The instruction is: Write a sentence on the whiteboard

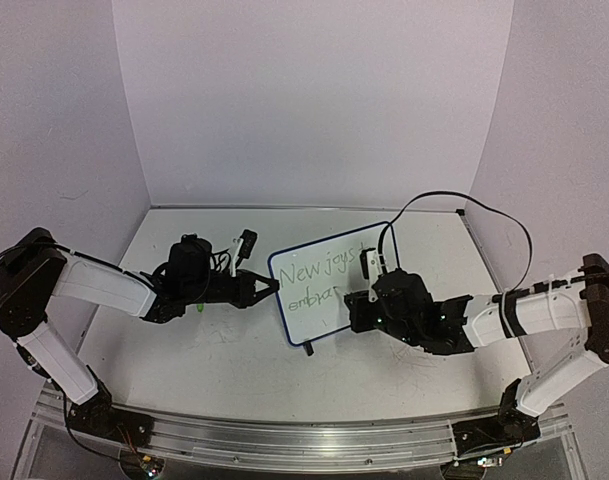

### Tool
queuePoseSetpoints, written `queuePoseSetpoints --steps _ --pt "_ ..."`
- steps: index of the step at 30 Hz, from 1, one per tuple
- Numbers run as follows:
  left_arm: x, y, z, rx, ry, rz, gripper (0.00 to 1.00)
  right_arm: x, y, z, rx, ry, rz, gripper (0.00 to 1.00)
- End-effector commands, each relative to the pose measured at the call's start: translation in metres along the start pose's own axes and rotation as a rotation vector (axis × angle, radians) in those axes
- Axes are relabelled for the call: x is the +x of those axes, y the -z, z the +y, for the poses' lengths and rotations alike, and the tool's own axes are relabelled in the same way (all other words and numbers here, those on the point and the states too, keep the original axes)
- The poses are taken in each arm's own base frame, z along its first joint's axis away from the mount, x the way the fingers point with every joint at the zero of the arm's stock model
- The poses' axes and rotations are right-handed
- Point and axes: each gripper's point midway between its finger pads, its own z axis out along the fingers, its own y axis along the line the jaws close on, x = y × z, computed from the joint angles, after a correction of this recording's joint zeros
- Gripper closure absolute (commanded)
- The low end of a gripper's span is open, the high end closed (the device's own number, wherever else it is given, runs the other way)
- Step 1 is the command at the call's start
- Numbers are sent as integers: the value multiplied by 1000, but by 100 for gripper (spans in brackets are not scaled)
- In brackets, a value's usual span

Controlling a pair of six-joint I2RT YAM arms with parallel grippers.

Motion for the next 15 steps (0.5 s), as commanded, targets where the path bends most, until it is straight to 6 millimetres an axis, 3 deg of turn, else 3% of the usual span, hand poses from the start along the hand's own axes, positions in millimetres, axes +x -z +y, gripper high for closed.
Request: queuePoseSetpoints --steps 1,15 --pt "3 0 -1 -9 -8 27 100 5 0 5 -23 -15 12 100" --pt "3 0 0 -12 -7 29 100 18 5 -5 9 -29 31 100"
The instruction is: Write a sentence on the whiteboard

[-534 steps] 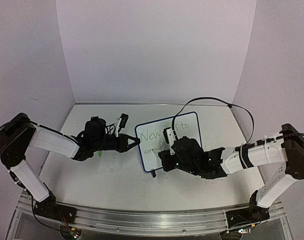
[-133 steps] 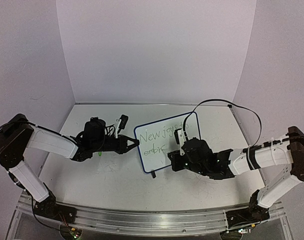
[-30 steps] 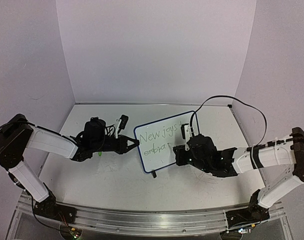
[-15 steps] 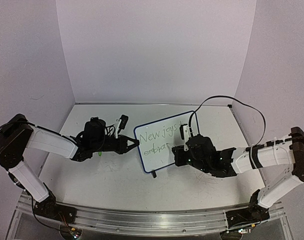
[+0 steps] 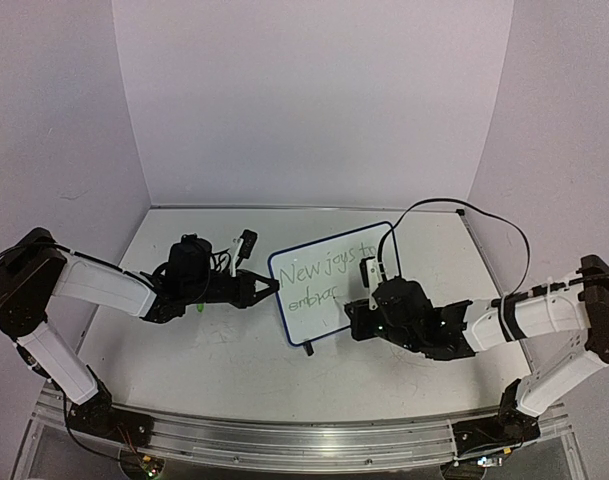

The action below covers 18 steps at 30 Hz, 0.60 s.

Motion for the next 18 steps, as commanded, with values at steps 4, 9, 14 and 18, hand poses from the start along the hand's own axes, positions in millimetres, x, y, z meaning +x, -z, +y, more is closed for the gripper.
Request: queuePoseSetpoints --steps 4,9,14,18 --pt "2 -1 -1 -9 -7 29 100 -6 4 -10 55 -22 -36 100" --pt "1 -1 -1 -10 -8 28 100 -23 7 -4 50 -32 -79 100" --pt "1 0 -2 -9 -10 25 100 -27 16 -2 15 -30 -95 100" --pt "2 0 -1 -10 -10 28 100 -24 13 -7 17 -36 -75 100"
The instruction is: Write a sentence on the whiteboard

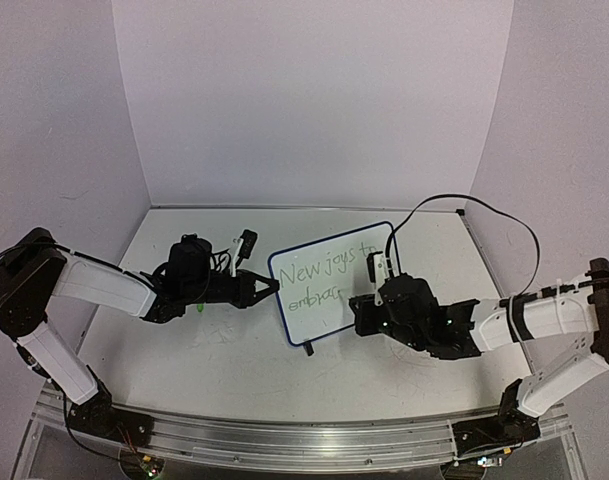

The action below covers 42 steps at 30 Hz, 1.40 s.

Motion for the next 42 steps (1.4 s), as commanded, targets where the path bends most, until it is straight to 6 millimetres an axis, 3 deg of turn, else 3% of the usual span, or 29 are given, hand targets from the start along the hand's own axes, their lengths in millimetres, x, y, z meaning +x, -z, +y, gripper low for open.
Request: queuePoseSetpoints --steps 1,8,22,42 --pt "2 0 -1 -10 -9 29 100 -10 1 -3 4 -10 -26 100" --pt "2 1 -2 -8 -11 27 100 -9 -9 1 9 -5 -19 100" --pt "3 1 -4 1 -12 32 100 -20 -9 -18 88 -29 -71 100" --pt "5 0 -3 1 -10 39 100 -29 -14 -4 44 -2 -80 100"
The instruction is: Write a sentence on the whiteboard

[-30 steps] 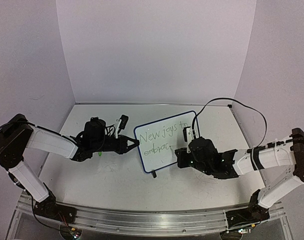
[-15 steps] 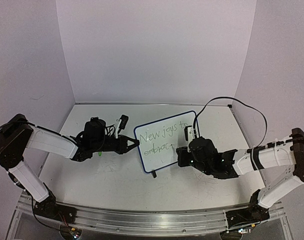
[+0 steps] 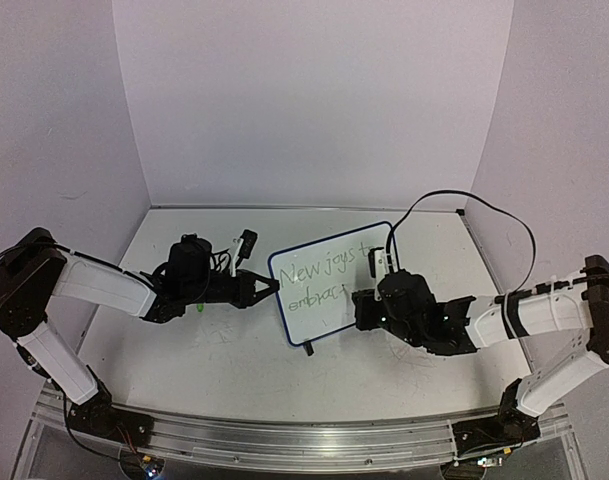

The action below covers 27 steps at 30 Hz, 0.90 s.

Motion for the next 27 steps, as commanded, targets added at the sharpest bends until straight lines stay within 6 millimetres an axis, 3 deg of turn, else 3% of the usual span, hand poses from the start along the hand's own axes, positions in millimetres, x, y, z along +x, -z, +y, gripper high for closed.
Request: queuePoseSetpoints --steps 1,11,27 --pt "4 0 -2 -5 -10 36 100 -20 -5 10 -21 -16 -49 100" --pt "4 0 -1 -8 -11 35 100 -2 -3 14 -53 -16 0 100" --pt "5 -1 0 -11 -8 38 100 24 1 -2 -22 -27 56 100"
